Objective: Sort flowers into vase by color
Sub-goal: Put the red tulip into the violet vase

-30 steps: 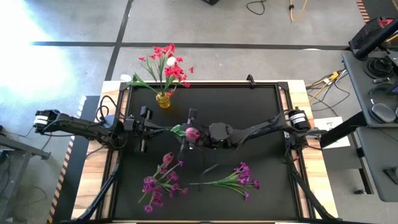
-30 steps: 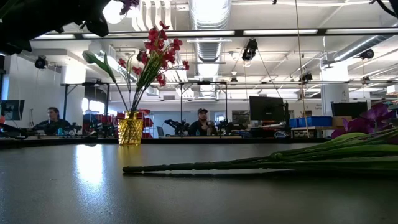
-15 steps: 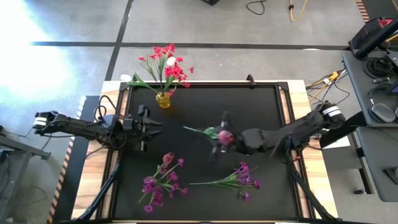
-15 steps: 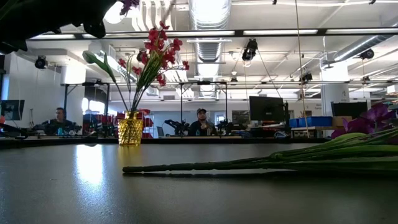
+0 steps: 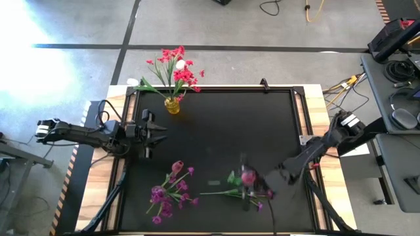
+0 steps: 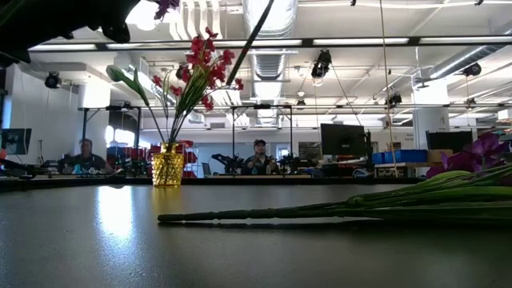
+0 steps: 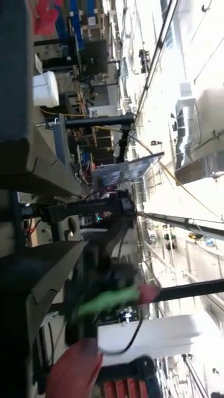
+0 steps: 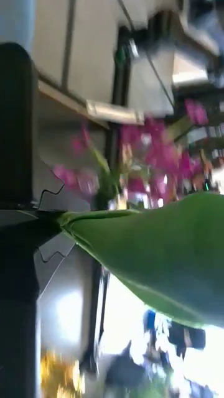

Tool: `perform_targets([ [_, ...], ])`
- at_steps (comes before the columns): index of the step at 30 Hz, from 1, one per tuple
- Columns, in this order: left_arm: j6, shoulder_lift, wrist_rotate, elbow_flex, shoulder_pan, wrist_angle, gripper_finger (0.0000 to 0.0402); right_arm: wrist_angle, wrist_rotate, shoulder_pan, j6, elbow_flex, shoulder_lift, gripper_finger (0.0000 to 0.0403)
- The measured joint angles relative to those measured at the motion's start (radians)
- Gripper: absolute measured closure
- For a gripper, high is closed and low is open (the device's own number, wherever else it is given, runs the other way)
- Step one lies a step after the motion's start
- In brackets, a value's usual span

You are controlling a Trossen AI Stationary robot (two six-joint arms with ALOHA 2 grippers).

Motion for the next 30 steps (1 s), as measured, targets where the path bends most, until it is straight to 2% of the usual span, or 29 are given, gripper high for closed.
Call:
perform_targets([
  [4, 0.0, -0.039, -0.046, 0.0, 0.0, -0.054, 0.0297, -0.002, -0.032, 0.049, 0.025, 0.052, 0.093, 0.0394],
  [8, 0.0, -0.085, -0.074, 0.0, 0.0, -0.107, 0.0306, 0.004, -0.222, 0.054, -0.036, 0.144, 0.171, 0.0394],
  [11, 0.001, -0.12, -0.074, 0.0, 0.0, -0.122, 0.0313, 0.005, -0.305, 0.054, -0.111, 0.225, 0.22, 0.0394],
  [15, 0.037, -0.163, -0.085, 0.0, 0.0, -0.137, 0.032, 0.009, -0.314, 0.037, -0.221, 0.328, 0.296, 0.0394],
  [20, 0.087, -0.204, -0.205, 0.0, 0.0, -0.179, 0.0324, 0.054, -0.314, -0.03, -0.329, 0.467, 0.414, 0.0394],
  [30, 0.113, -0.284, -0.217, 0.0, 0.0, -0.265, 0.0324, 0.076, -0.373, -0.128, -0.292, 0.755, 0.654, 0.0394],
])
